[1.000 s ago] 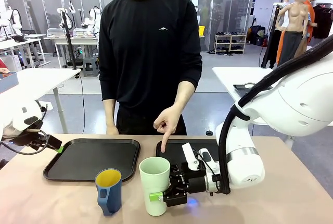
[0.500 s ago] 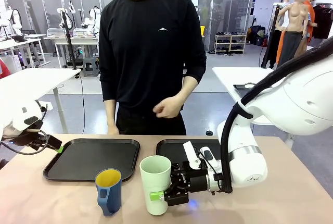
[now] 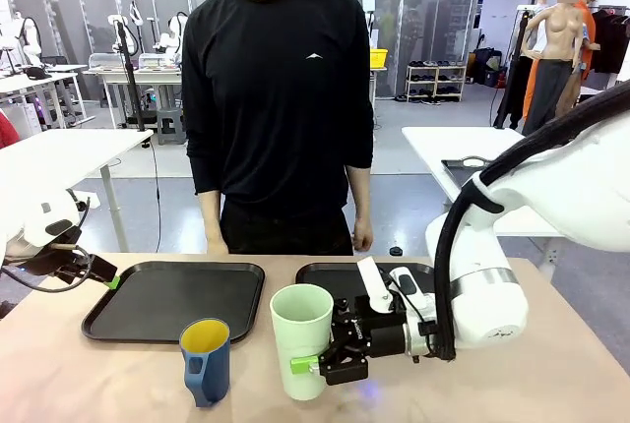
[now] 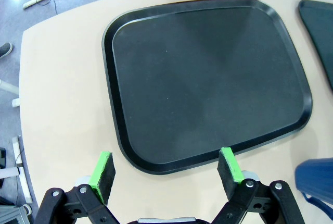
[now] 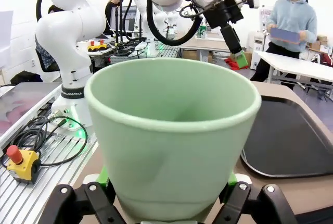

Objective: Sort and store the cups by type.
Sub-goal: Pick up the Reusable plastic cup, then place the picked Reusable plastic cup into the Flat Tray indicated by the person.

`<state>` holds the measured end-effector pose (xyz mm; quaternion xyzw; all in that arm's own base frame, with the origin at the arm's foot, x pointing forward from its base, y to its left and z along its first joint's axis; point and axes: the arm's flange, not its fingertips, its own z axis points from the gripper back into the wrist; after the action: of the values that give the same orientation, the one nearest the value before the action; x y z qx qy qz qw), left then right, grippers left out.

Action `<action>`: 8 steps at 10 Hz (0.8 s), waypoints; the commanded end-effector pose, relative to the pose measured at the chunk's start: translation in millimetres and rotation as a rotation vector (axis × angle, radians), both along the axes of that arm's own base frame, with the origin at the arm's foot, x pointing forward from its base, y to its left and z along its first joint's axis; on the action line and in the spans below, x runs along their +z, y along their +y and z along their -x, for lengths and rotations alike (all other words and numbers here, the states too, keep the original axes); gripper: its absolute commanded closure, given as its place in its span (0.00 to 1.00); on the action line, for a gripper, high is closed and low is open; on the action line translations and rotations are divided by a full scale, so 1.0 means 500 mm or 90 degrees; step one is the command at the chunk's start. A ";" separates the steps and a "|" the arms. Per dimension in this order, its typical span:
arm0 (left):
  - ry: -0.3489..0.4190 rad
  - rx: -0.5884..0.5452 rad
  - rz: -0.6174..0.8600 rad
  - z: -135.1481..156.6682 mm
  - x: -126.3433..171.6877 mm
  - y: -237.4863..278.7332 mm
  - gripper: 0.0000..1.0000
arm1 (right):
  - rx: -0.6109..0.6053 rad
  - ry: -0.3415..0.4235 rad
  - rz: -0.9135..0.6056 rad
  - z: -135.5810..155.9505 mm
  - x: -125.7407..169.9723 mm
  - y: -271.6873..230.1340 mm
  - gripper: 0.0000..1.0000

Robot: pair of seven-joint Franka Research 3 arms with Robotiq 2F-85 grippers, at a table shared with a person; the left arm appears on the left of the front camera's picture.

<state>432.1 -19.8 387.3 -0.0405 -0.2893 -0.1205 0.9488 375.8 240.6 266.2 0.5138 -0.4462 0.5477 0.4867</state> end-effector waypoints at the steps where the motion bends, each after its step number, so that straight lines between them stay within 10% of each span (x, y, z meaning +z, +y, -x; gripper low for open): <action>1: -0.001 0.000 0.000 0.000 0.002 0.000 0.00 | -0.019 -0.035 -0.005 0.019 0.023 -0.018 0.53; 8: -0.001 0.000 0.000 0.000 0.002 0.000 0.00 | -0.010 -0.016 -0.001 0.007 0.025 -0.019 0.53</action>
<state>432.1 -19.7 387.4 -0.0405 -0.2893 -0.1205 0.9488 370.8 228.5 278.1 0.5032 -0.4559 0.5486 0.4879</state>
